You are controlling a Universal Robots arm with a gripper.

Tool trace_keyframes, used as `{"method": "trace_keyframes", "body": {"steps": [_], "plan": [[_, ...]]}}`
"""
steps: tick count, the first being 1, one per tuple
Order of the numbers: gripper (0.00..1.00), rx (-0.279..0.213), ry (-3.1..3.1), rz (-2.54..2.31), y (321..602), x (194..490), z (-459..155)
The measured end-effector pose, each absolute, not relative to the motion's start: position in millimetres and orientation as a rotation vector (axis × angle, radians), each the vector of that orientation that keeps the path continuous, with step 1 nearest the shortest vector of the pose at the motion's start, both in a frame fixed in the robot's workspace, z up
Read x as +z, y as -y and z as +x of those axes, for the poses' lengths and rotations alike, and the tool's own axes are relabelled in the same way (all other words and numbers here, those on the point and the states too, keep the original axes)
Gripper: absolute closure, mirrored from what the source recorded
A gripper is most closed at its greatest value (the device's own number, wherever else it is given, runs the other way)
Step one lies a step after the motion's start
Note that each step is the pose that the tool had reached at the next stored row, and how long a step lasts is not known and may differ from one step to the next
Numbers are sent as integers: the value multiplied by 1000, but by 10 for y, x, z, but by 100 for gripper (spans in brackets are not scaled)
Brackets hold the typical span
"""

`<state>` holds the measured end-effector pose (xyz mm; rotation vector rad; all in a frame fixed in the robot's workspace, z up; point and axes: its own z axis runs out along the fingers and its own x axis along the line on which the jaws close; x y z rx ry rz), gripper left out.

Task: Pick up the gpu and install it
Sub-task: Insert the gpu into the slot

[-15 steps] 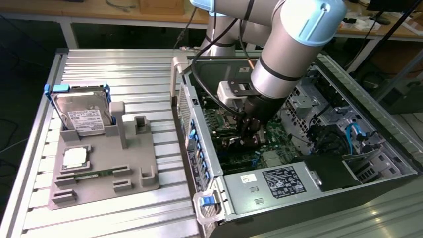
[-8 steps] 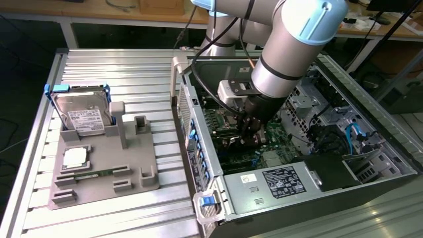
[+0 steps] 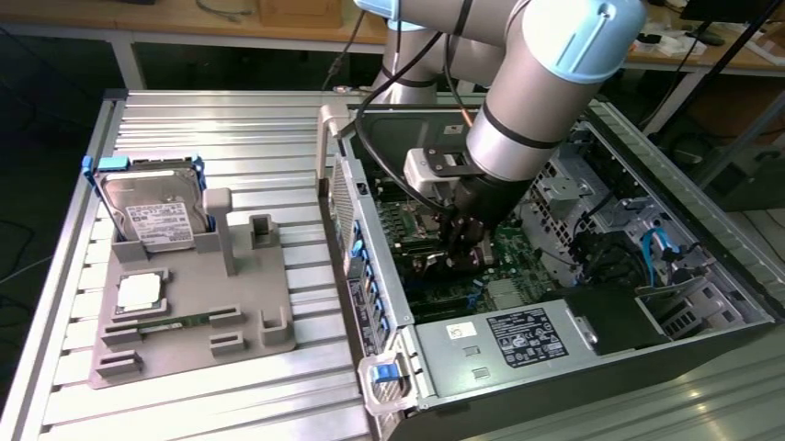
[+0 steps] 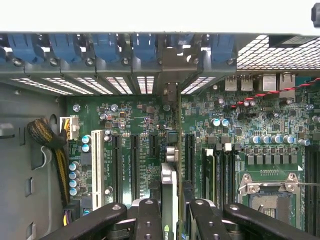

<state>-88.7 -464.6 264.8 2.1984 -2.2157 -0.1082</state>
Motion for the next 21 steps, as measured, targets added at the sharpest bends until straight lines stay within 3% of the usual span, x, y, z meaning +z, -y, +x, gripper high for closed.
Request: {"method": "trace_keyframes", "body": {"steps": [21], "plan": [[73, -110, 2203, 2210, 4646, 2571, -898]]}}
